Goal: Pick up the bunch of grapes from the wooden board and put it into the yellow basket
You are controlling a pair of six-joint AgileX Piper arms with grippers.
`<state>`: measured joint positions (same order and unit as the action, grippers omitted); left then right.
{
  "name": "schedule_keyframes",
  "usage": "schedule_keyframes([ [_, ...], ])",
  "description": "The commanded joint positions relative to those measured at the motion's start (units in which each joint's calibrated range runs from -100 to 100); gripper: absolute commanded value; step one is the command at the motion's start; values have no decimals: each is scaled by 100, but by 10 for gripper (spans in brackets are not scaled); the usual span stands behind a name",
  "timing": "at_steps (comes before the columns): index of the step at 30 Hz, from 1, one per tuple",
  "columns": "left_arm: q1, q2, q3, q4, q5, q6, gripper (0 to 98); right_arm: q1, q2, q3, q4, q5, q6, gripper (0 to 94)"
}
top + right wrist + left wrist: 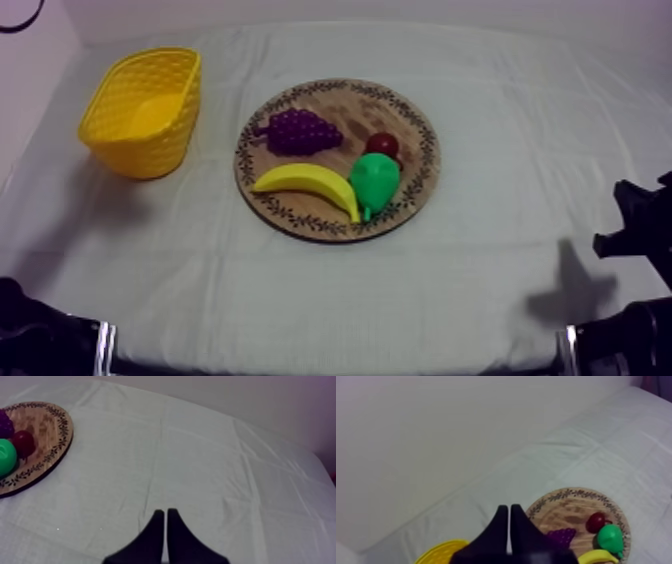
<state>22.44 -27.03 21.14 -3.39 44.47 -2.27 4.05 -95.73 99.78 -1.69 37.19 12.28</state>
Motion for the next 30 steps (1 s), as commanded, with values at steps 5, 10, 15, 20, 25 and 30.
schedule_keyframes([
  [5,318,686,-725,-8,553,-80,0,1,-2,-1,1,-1,1,5],
  [10,444,1203,-1334,65,1249,-306,0,1,-2,-1,1,-1,1,5],
  [15,483,1756,-1967,165,2055,-622,0,1,-2,-1,1,-1,1,5],
  [20,506,2243,-2297,281,2505,-931,0,1,-2,-1,1,-1,1,5],
  [25,491,2635,-2462,394,2821,-1296,0,1,-2,-1,1,-1,1,5],
  [30,467,2929,-2467,536,2854,-1495,0,1,-2,-1,1,-1,1,5],
])
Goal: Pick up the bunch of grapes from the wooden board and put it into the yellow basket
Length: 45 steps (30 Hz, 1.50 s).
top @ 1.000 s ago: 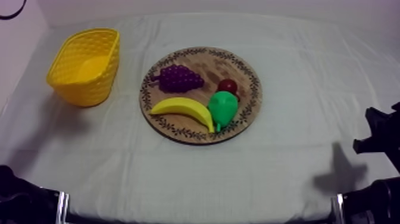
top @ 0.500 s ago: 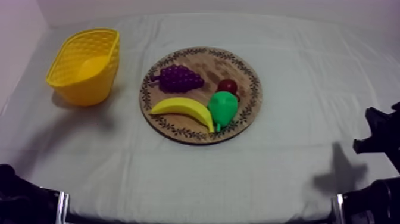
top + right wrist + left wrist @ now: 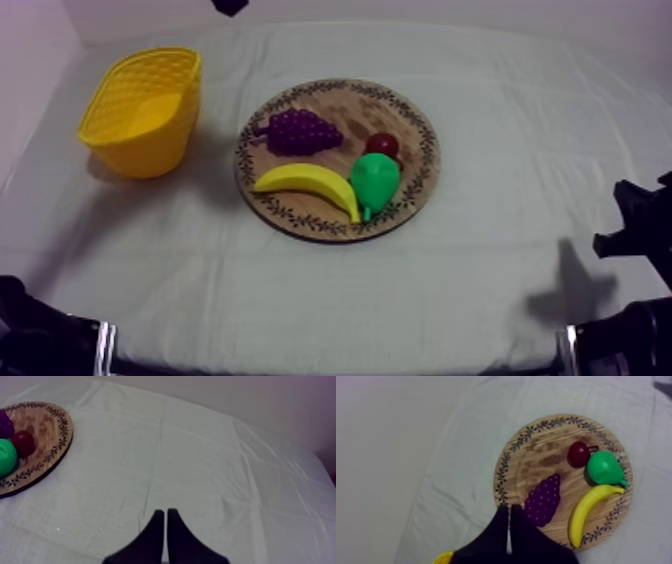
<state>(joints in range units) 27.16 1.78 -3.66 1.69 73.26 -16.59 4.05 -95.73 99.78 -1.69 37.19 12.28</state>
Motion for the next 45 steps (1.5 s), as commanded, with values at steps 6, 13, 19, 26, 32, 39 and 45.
schedule_keyframes([
  [6,-41,286,-64,124,-156,-138,0,1,-2,-1,1,-1,1,5],
  [13,-78,393,-131,156,-282,-258,0,1,-2,-1,1,-1,1,5],
  [19,-72,411,-63,99,-94,-813,0,1,-2,-1,1,-1,1,5],
  [26,79,434,249,-265,48,-1362,0,1,-2,-1,1,-1,1,5],
  [32,215,404,447,-482,35,-1435,0,1,-2,-1,1,-1,1,5],
  [39,250,412,732,-476,-217,-1406,0,1,-2,-1,1,-1,1,5],
  [45,294,400,809,-507,-332,-1333,2,1,-2,-1,1,-1,1,5],
])
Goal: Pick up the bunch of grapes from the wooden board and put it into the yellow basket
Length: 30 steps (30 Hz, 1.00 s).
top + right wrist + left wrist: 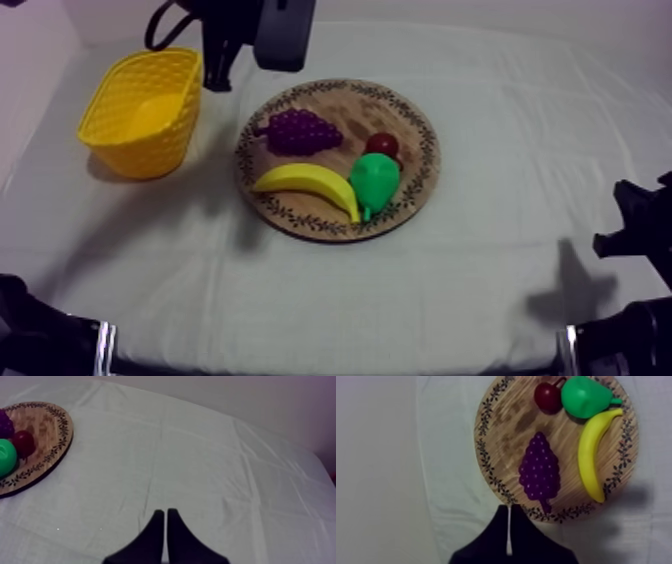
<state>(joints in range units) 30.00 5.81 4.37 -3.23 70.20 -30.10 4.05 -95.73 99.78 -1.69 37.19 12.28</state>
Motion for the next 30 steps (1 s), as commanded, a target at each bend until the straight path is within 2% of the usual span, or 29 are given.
schedule_keyframes([
  [1,21,-5,17,-29,-49,48,4,1,-2,-1,1,-1,1,5],
  [3,39,-6,55,-66,-89,102,62,1,-2,-1,1,-1,1,5],
  [7,52,6,201,-109,-222,173,319,1,-2,-1,1,-1,1,5],
  [10,43,25,317,-126,-323,227,549,1,-2,-1,1,-1,1,5],
  [14,37,65,413,-176,-400,330,731,1,-2,-1,1,-1,1,5],
  [20,43,137,450,-254,-429,443,827,1,-2,-1,1,-1,1,5],
  [30,58,394,486,-284,-598,556,840,1,-2,-1,1,-1,1,5],
])
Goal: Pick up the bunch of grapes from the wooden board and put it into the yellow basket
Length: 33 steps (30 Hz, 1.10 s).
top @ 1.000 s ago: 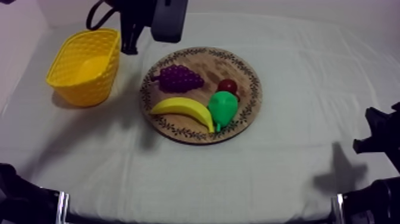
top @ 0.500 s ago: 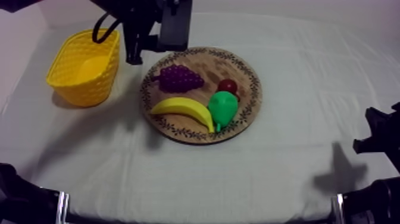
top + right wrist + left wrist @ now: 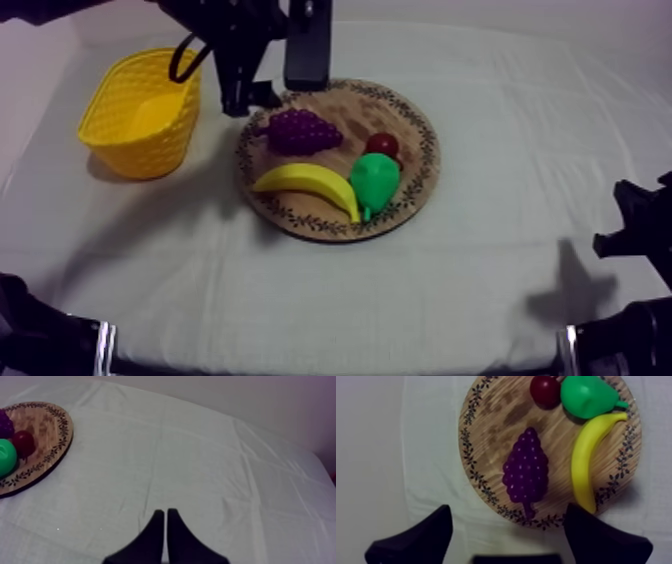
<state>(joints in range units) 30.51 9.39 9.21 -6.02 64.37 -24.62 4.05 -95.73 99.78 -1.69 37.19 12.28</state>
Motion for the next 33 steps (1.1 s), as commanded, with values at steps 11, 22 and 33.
schedule_keyframes([
  [11,112,887,-230,-5,-251,107,848,1,-2,-1,1,-1,1,5],
  [22,111,2065,-681,-2,-650,181,846,1,-2,-1,1,-1,1,5],
  [33,-78,3026,-1345,-40,-733,229,847,1,-2,-1,1,-1,1,5],
])
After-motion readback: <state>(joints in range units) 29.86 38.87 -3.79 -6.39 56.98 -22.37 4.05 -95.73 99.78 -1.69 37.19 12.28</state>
